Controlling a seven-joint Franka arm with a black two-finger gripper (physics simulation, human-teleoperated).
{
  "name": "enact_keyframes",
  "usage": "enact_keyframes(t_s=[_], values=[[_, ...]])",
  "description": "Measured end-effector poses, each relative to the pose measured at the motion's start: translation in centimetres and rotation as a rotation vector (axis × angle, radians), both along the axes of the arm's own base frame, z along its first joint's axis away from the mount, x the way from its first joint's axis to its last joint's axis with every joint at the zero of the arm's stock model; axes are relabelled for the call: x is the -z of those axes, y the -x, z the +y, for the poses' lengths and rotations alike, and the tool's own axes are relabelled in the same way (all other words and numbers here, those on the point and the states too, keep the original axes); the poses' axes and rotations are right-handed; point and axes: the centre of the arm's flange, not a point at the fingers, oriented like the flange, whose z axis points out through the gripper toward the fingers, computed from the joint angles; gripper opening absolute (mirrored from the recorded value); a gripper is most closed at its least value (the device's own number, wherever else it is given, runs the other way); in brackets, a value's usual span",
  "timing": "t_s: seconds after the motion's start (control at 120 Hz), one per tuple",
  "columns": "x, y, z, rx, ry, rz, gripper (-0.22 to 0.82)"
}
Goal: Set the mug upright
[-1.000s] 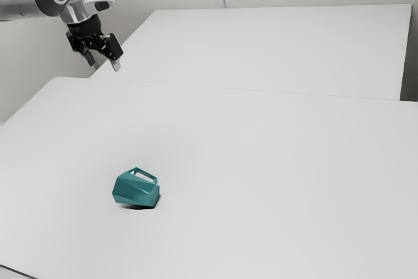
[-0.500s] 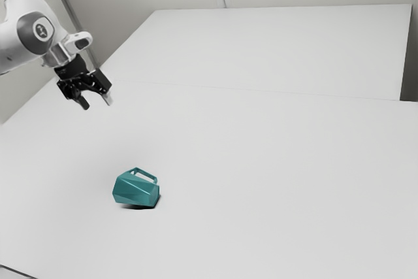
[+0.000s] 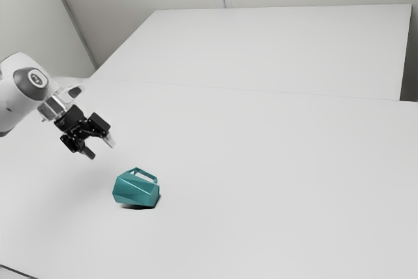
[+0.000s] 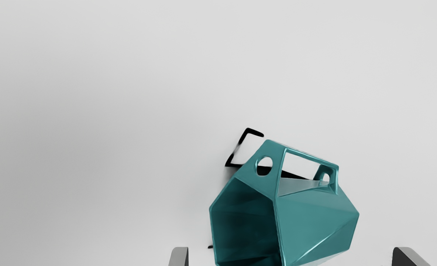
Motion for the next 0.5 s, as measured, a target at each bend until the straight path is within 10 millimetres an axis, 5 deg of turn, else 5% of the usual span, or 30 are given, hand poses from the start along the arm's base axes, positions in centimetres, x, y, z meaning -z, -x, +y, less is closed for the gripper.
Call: enact_keyframes(t_s=[0.217,0.5], values=[[4.3,1.8,0.8,-0.051,0.115,0.005,0.60],[8.4,2.7,-1.9,-0.002,0.232,-0.014,0.60]])
